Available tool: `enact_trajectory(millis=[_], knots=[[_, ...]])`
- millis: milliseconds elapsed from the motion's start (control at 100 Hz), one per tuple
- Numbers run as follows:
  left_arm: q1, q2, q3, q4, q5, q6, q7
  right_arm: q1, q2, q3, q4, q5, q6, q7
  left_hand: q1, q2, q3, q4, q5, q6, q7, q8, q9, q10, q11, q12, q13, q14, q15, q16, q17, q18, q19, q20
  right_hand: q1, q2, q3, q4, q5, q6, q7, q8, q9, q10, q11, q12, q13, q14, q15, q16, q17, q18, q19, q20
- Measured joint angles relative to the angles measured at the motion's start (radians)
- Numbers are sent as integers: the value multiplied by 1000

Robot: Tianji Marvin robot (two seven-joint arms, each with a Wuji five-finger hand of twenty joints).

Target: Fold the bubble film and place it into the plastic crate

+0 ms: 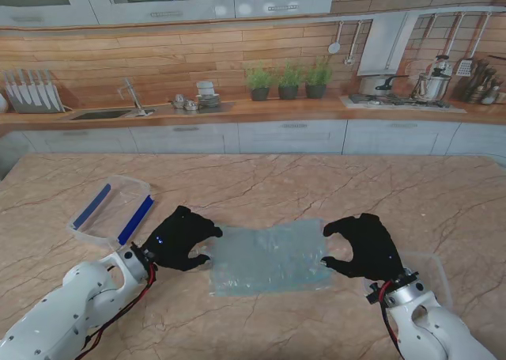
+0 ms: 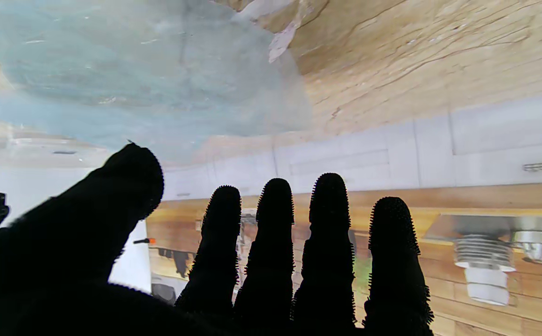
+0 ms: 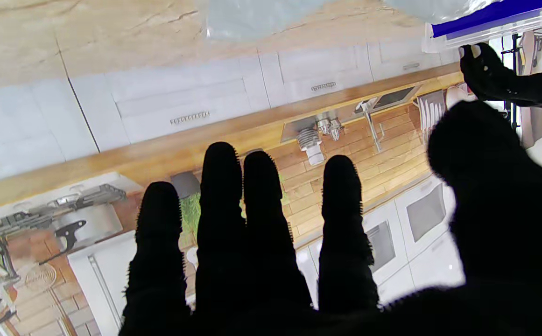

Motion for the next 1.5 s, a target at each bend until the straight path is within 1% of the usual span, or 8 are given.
enact_trajectory(millis=[110, 250, 580, 740, 920, 1150, 1350, 1500], knots=[[20, 4, -9, -15, 24, 58, 7, -22, 0, 19, -15, -14, -3, -16, 85, 3, 26, 0, 0, -3, 0, 0, 0, 0, 0, -2, 0, 0, -9, 0, 0, 0, 0, 0, 4, 0, 12, 0, 10, 0, -32, -11, 1, 1, -2, 0, 1, 0, -9, 0, 8, 8, 0, 11], [29, 8, -11, -26, 45, 89, 16, -29, 0, 26, -18, -8, -2, -24, 173, 82, 44, 19, 0, -9, 0, 0, 1, 0, 0, -9, 0, 0, -9, -1, 14, -1, 0, 0, 4, 0, 23, 0, 22, 1, -76, -31, 2, 10, -14, 0, 1, 0, -10, 0, 9, 8, -1, 21], [-11, -21, 81, -35, -162, 104, -12, 37, 0, -7, 10, 50, 40, 61, 173, 135, 29, 19, 1, -9, 0, 0, 35, 15, 9, -10, 14, 25, 12, -5, 37, -1, 71, 22, 4, 45, 65, 0, 34, 12, -116, -54, 2, 13, -26, 0, 1, 4, -23, 0, 10, 9, -1, 32], [-39, -48, 132, -45, -296, 105, -90, 110, 4, -43, 55, 66, 92, 131, 173, 146, 19, 19, 41, -9, 0, 0, 76, 24, 9, -15, 33, 40, 25, -5, 46, -1, 77, 24, 5, 49, 65, 0, 32, 14, -150, -69, -17, 23, -61, 0, 1, 5, -58, -4, 8, 9, -10, 33], [-59, -63, 176, -45, -300, 116, -98, 196, 14, -97, 118, 76, 123, 172, 207, 144, -3, 19, 101, -8, 0, 0, 172, 27, 48, 16, 137, 43, 129, 35, 106, 3, 156, 60, 5, 50, 65, 0, 31, 24, -163, -76, -45, 25, -75, 0, -11, 5, -81, -12, -4, 10, -18, 33], [-70, -71, 192, -39, -342, 151, -129, 287, 20, -164, 181, 88, 158, 228, 224, 143, -16, 19, 131, -8, 9, 0, 244, 33, 72, 69, 186, 55, 200, 73, 146, 12, 213, 93, 5, 50, 65, 0, 31, 25, -163, -81, -74, 27, -80, -3, -31, 7, -84, -16, -8, 10, -27, 33], [-91, -77, 208, -24, -391, 191, -168, 357, 27, -220, 258, -1, 183, 171, 236, 143, -28, 19, 157, -7, 21, -13, 295, 35, 101, 104, 251, 64, 257, 96, 198, 20, 266, 121, 5, 50, 65, 0, 31, 27, -163, -81, -74, 34, -80, -3, -31, 10, -84, -16, -5, 21, -27, 33], [-126, -80, 244, 1, -415, 225, -184, 369, 30, -231, 267, 40, 195, 189, 236, 143, -30, 19, 157, -7, 21, -23, 304, 35, 103, 105, 252, 66, 257, 96, 198, 22, 266, 122, 5, 50, 65, 0, 31, 27, -163, -81, -74, 34, -80, -3, -31, 10, -81, -16, -5, 21, -27, 33]])
